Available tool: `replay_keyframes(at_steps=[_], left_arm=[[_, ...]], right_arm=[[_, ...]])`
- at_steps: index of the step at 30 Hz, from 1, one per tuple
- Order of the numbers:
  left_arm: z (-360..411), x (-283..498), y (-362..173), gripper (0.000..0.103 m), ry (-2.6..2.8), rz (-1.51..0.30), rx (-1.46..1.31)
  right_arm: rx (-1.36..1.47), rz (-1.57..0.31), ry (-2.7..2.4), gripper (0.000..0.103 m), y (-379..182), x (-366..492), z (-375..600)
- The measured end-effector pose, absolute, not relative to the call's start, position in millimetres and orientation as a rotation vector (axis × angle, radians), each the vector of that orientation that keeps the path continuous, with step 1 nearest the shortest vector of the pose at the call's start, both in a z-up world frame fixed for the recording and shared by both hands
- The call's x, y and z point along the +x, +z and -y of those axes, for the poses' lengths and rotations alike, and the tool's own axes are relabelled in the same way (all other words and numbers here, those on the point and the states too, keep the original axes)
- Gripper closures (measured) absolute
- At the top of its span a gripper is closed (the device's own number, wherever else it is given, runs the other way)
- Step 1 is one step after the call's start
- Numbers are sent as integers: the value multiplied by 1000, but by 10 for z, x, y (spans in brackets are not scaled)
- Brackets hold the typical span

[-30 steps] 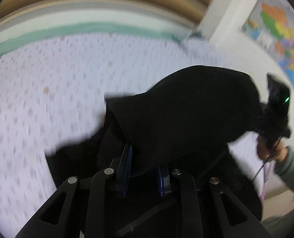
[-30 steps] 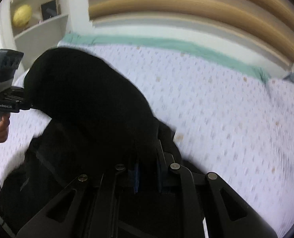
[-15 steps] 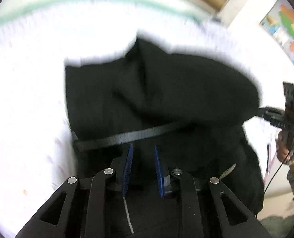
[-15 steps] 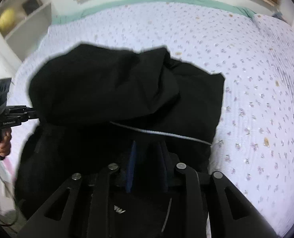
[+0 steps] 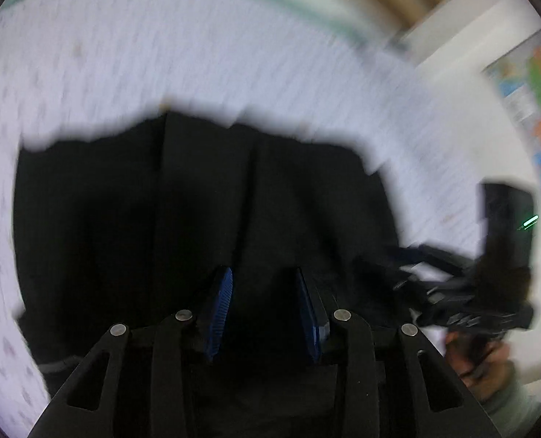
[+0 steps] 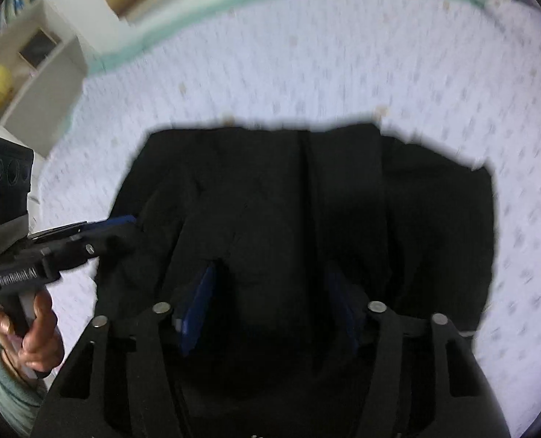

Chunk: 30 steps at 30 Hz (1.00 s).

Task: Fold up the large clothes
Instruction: 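Lay the folded hood section down and open both grippers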

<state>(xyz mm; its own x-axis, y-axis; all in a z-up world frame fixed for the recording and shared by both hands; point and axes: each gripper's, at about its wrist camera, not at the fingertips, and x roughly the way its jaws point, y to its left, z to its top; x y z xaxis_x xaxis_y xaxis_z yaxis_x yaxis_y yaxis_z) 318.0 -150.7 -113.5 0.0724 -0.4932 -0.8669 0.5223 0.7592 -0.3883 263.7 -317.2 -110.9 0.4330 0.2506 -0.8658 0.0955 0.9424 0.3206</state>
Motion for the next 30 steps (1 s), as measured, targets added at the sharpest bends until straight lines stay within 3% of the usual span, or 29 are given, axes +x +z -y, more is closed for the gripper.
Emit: replay_keyframes(at_steps=[3,8,17,21,25,30], left_arm=[[1541,3089,-1511,67,-690,-1306,92],[1551,3022,-1328,67,-652,-1269,72],[1271,2586,-498,66,-788,-1091,-58],[1296,2611,-815,66,-761,-1124,-63],[1442,2604,-1468,67,-711,-1206,15],[1454,2607,-1522,67,-697,-1158,-14]], right_arm=[[335,-1166,90,51,-1517,2526,3097],[310,-1121,62,52,-1624,2423,3117],[244,-955,93,52,-970,2043,3041],[204,-973,100,52,-1216,2084,2903],[165,-1011,92,52,-1655,2123,2914],[169,-940,81,52,-1780,2052,2917]])
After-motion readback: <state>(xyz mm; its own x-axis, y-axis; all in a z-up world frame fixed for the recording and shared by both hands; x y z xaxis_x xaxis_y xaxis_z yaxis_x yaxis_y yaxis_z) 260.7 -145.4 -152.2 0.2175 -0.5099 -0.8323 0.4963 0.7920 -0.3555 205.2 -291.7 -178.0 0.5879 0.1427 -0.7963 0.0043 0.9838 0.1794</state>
